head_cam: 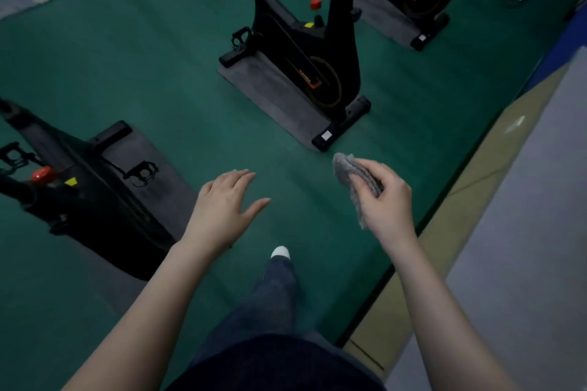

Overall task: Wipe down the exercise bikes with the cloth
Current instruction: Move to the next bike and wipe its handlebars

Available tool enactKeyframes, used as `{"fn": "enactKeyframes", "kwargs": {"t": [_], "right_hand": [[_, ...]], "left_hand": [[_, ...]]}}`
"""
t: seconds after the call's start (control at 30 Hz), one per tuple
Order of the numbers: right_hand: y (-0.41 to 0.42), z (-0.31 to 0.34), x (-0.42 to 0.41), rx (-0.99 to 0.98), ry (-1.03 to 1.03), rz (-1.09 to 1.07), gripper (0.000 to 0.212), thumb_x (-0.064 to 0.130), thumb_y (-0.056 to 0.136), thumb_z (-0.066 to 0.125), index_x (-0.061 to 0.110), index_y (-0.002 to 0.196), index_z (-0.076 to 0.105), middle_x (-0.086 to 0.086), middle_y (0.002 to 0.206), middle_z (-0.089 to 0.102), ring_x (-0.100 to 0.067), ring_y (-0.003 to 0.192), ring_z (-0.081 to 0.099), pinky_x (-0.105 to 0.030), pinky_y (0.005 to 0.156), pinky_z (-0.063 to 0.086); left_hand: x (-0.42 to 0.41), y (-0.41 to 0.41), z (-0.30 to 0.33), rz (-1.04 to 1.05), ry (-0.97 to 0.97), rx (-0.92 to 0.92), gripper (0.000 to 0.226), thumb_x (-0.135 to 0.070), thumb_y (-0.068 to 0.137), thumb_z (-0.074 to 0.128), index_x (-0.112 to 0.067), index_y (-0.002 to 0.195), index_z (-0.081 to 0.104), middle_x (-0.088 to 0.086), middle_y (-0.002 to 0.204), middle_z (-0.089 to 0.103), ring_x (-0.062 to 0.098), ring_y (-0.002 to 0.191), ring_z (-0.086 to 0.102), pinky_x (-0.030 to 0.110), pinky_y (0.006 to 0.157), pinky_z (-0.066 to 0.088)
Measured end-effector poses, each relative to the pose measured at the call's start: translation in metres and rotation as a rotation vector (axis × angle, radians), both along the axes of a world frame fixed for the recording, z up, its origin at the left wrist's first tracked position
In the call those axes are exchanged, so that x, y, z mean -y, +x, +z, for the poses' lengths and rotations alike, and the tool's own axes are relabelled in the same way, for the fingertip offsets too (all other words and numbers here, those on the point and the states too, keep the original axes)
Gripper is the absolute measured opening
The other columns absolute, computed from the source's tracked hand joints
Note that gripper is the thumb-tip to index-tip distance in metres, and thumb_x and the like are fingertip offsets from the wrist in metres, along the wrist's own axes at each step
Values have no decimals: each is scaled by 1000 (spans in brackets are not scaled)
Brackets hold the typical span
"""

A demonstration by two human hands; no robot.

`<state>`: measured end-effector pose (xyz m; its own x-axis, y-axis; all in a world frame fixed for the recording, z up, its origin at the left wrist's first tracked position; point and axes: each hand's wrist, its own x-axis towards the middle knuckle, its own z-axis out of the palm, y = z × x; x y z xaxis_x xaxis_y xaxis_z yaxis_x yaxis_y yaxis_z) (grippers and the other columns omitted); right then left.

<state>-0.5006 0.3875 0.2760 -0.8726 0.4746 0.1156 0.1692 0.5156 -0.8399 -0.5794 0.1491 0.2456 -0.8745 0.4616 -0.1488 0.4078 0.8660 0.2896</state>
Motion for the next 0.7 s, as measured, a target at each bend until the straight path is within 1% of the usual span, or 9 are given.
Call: {"fn": "enactKeyframes", "kwargs": {"t": [0.07, 0.1, 0.2, 0.23, 0.3, 0.37, 0.47, 0.57, 0.7], "right_hand": [[-28, -1, -12, 22, -3, 3, 23, 5, 87, 64, 13, 107, 71, 6, 95, 65, 19, 85, 55, -1, 76, 39], [-42, -1, -19, 32, -3, 2, 22, 6, 87, 65, 13, 107, 71, 7, 95, 65, 18, 85, 55, -1, 76, 39], [-81, 0, -37, 38, -12, -11, 21, 6, 87, 65, 14, 106, 71, 7, 94, 65, 13, 85, 57, -2, 76, 40], [-93, 1, -42, 42, -23, -10, 21, 6, 87, 65, 14, 106, 71, 6, 95, 66, 9, 85, 58, -3, 77, 41], [-118, 2, -50, 53, -43, 5, 21, 7, 87, 65, 13, 107, 71, 4, 98, 67, -1, 89, 60, -8, 80, 43], [-143, 3, -57, 58, -53, 46, 22, 7, 87, 65, 14, 107, 71, 3, 99, 68, -6, 91, 61, -10, 81, 44], [-186, -1, -70, 60, -59, 120, 23, 6, 86, 65, 15, 107, 71, 3, 101, 69, -4, 93, 62, -10, 83, 45], [-234, -4, -88, 61, -74, 215, 23, 5, 87, 65, 16, 106, 70, 4, 98, 69, 1, 90, 60, -5, 80, 42], [-300, -3, -114, 53, -74, 358, 23, 3, 87, 64, 13, 107, 70, 3, 97, 68, 2, 89, 60, -4, 80, 42]], "left_hand": [[-12, -27, -2, 13, 3, 11, 66, -59, 90, 43, -17, 141, 43, 0, 147, 42, 20, 138, 34, 39, 110, 25], [-18, -40, -2, 28, 9, 17, 68, -62, 90, 40, -17, 140, 43, 0, 147, 43, 20, 138, 34, 40, 110, 26], [-33, -77, 2, 43, 27, 10, 81, -71, 82, 23, -17, 139, 46, 1, 144, 46, 22, 136, 38, 41, 108, 29], [-37, -89, 4, 51, 31, 5, 80, -70, 83, 26, -16, 139, 46, 1, 144, 46, 22, 135, 38, 41, 108, 28], [-42, -109, 7, 85, 25, -8, 68, -63, 90, 39, -16, 139, 45, 0, 146, 44, 21, 136, 36, 39, 109, 27], [-45, -125, 9, 133, 22, -17, 63, -57, 92, 44, -17, 140, 44, -1, 147, 42, 19, 138, 33, 38, 109, 25], [-53, -149, 7, 219, 11, 7, 63, -56, 92, 44, -17, 141, 43, 0, 149, 39, 19, 138, 32, 38, 110, 24], [-65, -171, 6, 324, 16, 12, 62, -56, 91, 44, -17, 141, 43, 0, 149, 39, 19, 138, 32, 39, 110, 24], [-86, -198, 5, 493, 21, 6, 62, -55, 92, 45, -18, 142, 42, -1, 149, 38, 17, 139, 30, 37, 111, 22]]}}
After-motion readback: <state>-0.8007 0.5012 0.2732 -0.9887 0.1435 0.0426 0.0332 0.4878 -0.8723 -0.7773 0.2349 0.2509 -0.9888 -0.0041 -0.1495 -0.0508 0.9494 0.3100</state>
